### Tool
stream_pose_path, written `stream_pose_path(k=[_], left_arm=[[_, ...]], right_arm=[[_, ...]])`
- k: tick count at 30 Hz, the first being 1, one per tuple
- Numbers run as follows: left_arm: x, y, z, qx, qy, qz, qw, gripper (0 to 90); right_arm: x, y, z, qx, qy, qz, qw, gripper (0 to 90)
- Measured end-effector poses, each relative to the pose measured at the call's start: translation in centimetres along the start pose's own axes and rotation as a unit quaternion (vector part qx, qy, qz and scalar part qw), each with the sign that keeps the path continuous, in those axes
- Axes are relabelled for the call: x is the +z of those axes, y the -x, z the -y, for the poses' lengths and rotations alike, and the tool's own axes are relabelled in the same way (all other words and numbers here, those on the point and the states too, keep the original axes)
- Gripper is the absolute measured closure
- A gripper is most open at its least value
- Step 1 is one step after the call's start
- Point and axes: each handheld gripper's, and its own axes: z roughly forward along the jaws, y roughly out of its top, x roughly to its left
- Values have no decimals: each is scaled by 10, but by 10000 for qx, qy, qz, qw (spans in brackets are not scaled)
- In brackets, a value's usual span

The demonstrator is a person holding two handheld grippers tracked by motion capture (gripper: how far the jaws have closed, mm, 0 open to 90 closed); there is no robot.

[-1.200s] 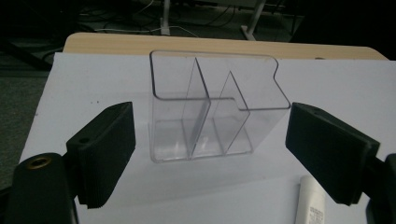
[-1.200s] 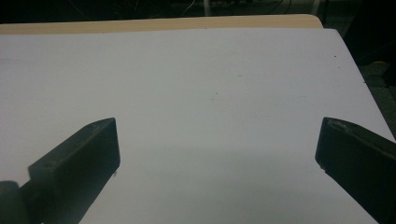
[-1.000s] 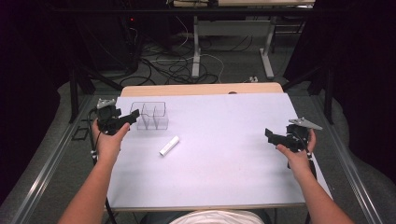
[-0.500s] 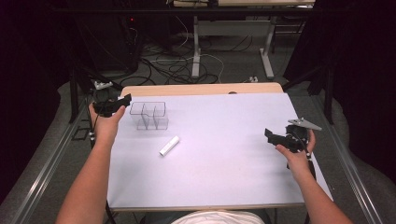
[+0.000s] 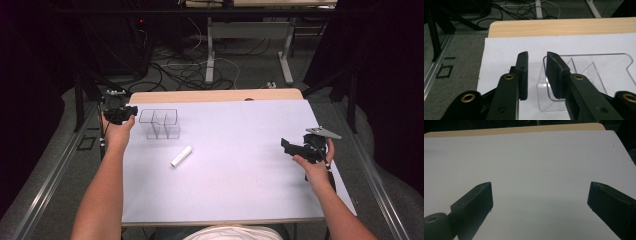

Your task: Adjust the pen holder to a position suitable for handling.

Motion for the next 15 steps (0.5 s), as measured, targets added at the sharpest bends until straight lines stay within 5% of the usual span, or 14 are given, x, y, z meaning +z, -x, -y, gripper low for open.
stream_pose_path(k=[15], left_arm=[[17, 1, 7, -86, -322, 25, 9994, 900]], right_arm=[[2, -1, 1, -26, -15, -50, 10000, 62]])
